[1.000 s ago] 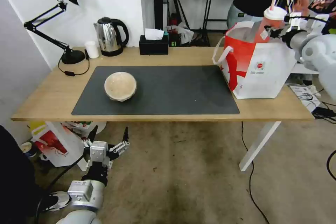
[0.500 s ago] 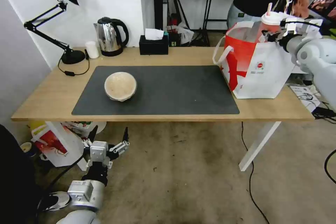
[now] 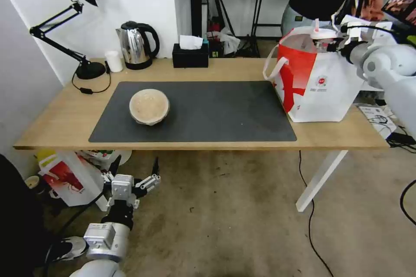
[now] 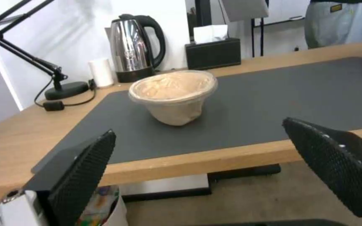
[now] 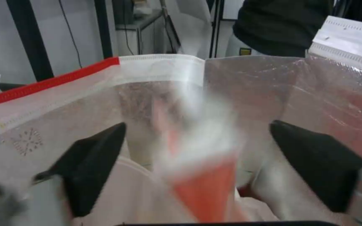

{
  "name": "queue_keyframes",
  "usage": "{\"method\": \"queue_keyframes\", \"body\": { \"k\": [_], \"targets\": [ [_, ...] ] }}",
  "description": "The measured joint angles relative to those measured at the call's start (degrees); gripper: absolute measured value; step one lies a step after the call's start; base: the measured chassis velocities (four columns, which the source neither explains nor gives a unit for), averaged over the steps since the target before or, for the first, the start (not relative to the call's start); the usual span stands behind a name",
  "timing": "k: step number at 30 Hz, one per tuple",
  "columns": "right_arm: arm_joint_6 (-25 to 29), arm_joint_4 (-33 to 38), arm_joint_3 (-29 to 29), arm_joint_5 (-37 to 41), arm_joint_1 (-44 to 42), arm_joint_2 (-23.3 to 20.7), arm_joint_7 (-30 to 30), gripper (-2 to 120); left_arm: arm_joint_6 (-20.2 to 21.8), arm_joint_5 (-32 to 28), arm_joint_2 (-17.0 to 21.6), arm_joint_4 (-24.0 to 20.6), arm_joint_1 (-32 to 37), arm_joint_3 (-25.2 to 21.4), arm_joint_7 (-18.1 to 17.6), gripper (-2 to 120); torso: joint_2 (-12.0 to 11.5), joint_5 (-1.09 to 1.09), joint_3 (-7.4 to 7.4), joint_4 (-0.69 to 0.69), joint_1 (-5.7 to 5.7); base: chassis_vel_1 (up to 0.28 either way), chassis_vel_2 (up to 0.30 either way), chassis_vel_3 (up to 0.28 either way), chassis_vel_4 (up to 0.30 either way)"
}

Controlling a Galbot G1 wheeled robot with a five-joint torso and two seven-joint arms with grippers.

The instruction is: Pick up the trash from the table and place it into the takeout bag.

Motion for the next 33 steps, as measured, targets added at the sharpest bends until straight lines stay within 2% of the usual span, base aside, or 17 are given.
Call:
{"method": "queue_keyframes", "body": {
  "k": [6, 24, 28, 31, 33],
  "targets": [
    [-0.32, 0.32, -0.03, -0.04, -0.03, -0.33, 0.02, 100, 0.0, 0.0, 0.0, 0.0, 0.0, 0.0, 0.0, 100, 0.0, 0.0, 0.0, 0.0, 0.0, 0.0, 0.0, 0.0, 0.0],
    [-1.06, 1.31, -1.69, -0.08, 1.9, -1.57, -0.05, 100, 0.0, 0.0, 0.0, 0.0, 0.0, 0.0, 0.0, 100, 0.0, 0.0, 0.0, 0.0, 0.0, 0.0, 0.0, 0.0, 0.0],
    [2.56, 2.57, 1.37, 0.79, 0.9, -0.9, 0.14, 100, 0.0, 0.0, 0.0, 0.0, 0.0, 0.0, 0.0, 100, 0.0, -0.01, 0.0, 0.0, 0.0, 0.0, 0.0, 0.0, 0.0],
    [7.23, 8.32, 6.64, 3.87, -2.48, -0.64, 2.88, 100, 0.0, 0.0, 0.0, 0.0, 0.0, 0.0, 0.0, 100, 0.0, -0.01, 0.0, 0.0, 0.0, 0.0, 0.0, 0.0, 0.0],
    [8.4, 10.03, 7.48, 4.34, -3.35, -0.76, 3.77, 100, 0.0, 0.0, 0.0, 0.0, 0.0, 0.0, 0.0, 100, 0.0, 0.0, 0.0, 0.01, 0.0, 0.0, 0.0, 0.0, 0.0]
  ]
}}
